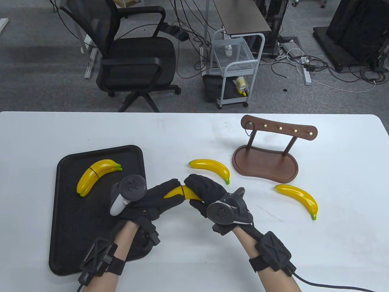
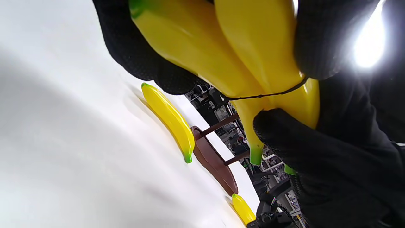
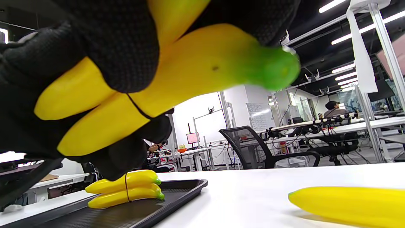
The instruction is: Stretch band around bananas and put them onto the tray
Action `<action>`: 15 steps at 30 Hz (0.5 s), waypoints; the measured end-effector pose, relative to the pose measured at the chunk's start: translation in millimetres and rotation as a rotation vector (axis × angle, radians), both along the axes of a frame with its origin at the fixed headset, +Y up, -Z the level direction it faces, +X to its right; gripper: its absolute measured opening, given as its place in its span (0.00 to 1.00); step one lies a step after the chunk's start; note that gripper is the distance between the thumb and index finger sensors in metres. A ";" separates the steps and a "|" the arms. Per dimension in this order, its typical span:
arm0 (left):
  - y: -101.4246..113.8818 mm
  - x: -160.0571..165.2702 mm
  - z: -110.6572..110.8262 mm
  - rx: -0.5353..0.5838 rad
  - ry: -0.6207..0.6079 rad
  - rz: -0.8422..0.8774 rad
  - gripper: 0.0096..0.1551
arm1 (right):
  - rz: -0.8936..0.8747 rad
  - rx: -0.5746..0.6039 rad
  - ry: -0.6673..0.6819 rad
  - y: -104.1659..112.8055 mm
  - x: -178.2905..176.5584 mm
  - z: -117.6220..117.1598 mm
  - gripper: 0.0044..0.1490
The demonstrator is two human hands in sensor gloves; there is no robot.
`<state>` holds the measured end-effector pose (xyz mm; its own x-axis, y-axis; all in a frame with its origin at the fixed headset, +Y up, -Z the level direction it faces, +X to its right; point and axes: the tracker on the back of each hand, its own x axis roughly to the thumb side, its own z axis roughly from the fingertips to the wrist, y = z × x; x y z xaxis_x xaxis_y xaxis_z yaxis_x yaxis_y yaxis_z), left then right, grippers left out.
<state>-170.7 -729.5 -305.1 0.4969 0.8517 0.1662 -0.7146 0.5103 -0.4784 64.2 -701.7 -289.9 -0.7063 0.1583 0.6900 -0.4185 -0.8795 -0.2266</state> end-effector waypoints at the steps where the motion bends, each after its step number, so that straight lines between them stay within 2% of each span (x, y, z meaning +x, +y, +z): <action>1: -0.4 0.5 -0.2 -0.009 -0.007 0.002 0.49 | 0.001 -0.001 -0.001 -0.2 -0.1 0.0 0.47; 10: -3.0 3.1 -1.1 -0.009 -0.025 -0.032 0.48 | -0.006 -0.013 -0.010 -1.0 1.6 -1.6 0.46; 15: 5.3 1.0 0.0 0.038 0.002 -0.035 0.45 | -0.016 -0.014 -0.030 0.8 2.8 -2.3 0.46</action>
<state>-169.7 -724.2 -305.1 0.5265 0.8270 0.1971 -0.6968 0.5526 -0.4573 67.0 -700.9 -292.2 -0.7236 0.1792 0.6665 -0.4261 -0.8757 -0.2271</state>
